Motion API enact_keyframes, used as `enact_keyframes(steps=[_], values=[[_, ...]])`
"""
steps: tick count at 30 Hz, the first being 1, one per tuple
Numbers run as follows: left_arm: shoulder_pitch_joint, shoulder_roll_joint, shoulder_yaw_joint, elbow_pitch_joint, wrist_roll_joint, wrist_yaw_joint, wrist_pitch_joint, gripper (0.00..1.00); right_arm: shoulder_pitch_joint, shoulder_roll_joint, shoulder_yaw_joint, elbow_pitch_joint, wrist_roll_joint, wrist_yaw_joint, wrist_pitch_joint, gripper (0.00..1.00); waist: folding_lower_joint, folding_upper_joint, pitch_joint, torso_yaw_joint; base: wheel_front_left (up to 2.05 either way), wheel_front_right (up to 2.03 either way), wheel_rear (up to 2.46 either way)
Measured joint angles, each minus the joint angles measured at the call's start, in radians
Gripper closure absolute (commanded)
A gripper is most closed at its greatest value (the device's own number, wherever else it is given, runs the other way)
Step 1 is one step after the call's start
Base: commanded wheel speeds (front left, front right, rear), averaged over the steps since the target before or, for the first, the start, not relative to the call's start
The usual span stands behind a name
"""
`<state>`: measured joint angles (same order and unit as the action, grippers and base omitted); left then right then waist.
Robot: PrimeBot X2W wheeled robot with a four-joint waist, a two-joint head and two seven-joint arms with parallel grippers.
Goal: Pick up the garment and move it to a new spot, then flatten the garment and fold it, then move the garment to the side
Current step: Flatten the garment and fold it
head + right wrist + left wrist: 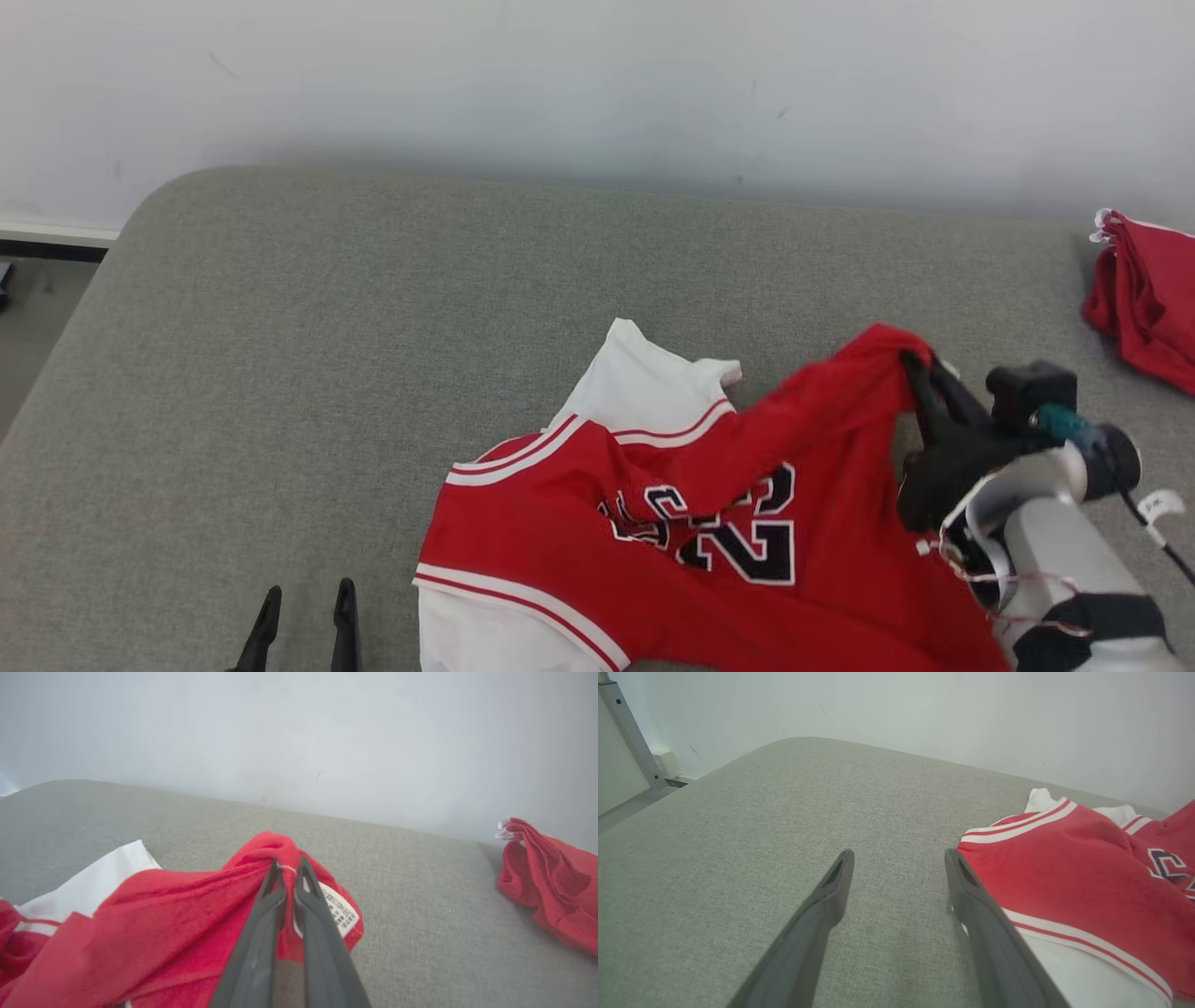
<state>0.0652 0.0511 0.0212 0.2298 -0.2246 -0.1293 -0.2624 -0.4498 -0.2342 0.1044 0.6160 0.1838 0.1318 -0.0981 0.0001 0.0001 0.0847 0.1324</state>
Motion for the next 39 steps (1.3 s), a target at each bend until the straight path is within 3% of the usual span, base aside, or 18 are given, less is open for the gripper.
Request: enact_keyframes(steps=[9,17,18,19,30,39], values=[[-0.039,0.000,-0.024,0.006,-0.002,0.000,0.000,0.00,-0.259,-0.069,0.054,0.033,-0.009,0.000,0.056,1.00,0.0000,0.0000,0.033,0.017,0.00,0.00,0.00],[-0.071,0.000,-0.052,0.020,-0.015,0.000,0.000,0.00,-0.422,-0.110,0.068,0.207,-0.047,0.000,0.108,1.00,0.0000,0.0000,0.064,0.059,0.00,0.00,0.00],[-0.071,0.000,-0.057,0.023,-0.016,-0.001,0.000,0.00,-0.429,-0.111,0.070,0.231,-0.056,0.000,0.106,0.60,0.0001,0.0000,0.067,0.065,0.00,0.00,0.00],[-0.072,0.000,-0.060,0.025,-0.017,-0.002,0.000,0.00,-0.434,-0.113,0.074,0.252,-0.065,0.000,0.097,0.00,0.0001,0.0000,0.069,0.071,0.00,0.00,0.00],[-0.060,0.000,-0.044,0.031,-0.002,-0.002,0.000,0.00,-0.434,-0.083,0.079,0.360,-0.048,0.000,-0.089,0.00,-0.0001,0.0000,0.042,0.061,0.00,0.00,0.00],[-0.010,0.000,-0.023,0.020,0.015,-0.002,0.000,0.00,-0.278,-0.084,0.077,0.297,-0.022,0.000,-0.162,0.00,-0.0002,0.0000,-0.014,0.000,0.00,0.00,0.00]])
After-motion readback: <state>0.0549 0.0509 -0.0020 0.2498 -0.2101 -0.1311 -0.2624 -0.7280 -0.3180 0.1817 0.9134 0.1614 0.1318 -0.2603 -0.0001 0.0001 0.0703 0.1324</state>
